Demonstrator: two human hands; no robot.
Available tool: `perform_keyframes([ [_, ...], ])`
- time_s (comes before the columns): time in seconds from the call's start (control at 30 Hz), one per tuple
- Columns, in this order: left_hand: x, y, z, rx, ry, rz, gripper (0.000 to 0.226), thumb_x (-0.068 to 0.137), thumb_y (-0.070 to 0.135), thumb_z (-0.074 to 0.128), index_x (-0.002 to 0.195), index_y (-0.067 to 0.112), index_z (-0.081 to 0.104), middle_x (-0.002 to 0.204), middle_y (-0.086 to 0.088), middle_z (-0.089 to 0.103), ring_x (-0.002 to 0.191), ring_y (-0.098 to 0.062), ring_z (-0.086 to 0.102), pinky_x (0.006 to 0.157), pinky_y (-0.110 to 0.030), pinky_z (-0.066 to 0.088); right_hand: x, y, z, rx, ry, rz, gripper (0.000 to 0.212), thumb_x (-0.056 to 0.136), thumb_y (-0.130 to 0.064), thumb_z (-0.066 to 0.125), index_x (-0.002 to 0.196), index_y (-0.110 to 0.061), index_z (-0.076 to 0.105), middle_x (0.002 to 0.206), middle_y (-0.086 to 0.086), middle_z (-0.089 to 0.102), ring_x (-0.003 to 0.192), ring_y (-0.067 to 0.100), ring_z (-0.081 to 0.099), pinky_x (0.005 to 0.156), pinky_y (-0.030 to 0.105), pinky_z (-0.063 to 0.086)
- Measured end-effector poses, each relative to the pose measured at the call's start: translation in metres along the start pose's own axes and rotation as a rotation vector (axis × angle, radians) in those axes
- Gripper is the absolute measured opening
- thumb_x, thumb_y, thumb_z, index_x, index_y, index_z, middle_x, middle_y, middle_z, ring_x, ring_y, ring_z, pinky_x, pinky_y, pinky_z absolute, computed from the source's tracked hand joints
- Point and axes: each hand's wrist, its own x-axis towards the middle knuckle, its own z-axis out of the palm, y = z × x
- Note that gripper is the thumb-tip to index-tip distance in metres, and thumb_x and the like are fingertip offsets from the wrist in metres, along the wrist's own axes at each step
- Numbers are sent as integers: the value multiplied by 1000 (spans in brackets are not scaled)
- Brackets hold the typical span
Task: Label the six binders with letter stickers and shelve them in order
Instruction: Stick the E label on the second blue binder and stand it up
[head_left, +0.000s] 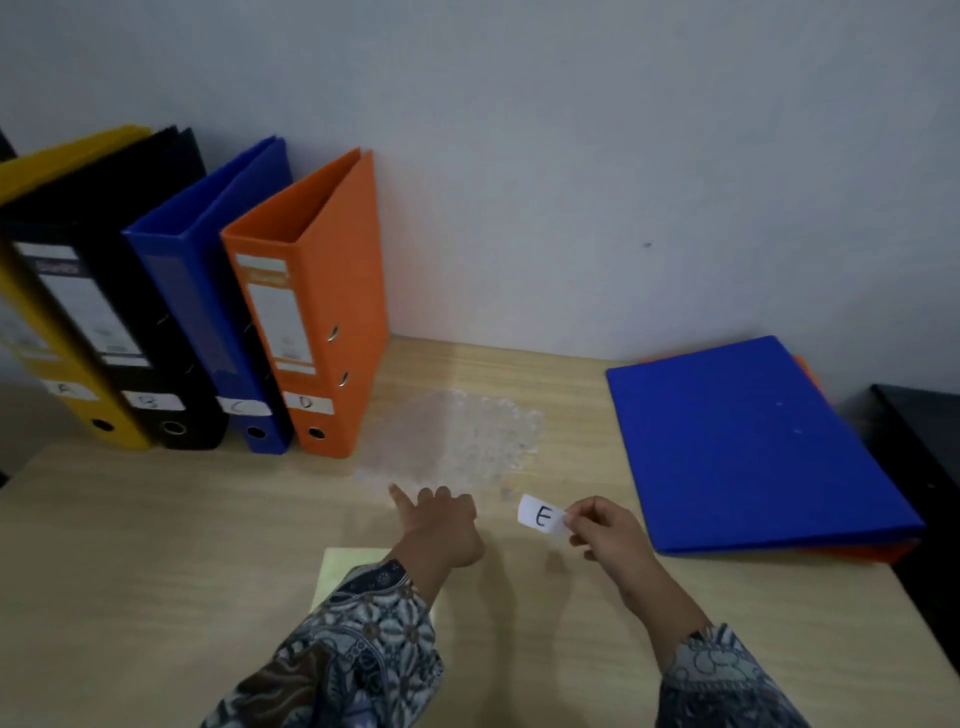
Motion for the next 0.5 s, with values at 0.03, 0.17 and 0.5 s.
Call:
perform_keyframes([
  [0.03, 2, 15, -4, -25, 0, 24, 43, 88, 26, 47, 131, 28, 46, 139, -8, 39, 134, -33, 30, 109, -68, -8, 6, 0, -16, 10, 44, -13, 13, 88, -7, 60, 75, -11, 60, 82, 8, 64, 72, 21, 57, 59, 25, 42],
  [0.17, 14, 83, -22, -80, 10, 124, 45, 89, 29, 50, 134, 30, 44, 142, -8, 37, 137, -32, 26, 109, -67, -8, 31, 0, -87, 50, 257, -116, 10, 89, -7, 59, 79, -8, 61, 75, 10, 58, 65, 18, 49, 56, 27, 39],
  [0.5, 46, 208, -41, -272, -19, 312, 49, 88, 35, 54, 135, 30, 40, 144, -5, 34, 137, -27, 26, 114, -59, 7, 65, 18, -244, -308, 861, -108, 8, 86, -26, 60, 89, -19, 65, 109, 17, 58, 106, 39, 50, 93, 51, 38],
])
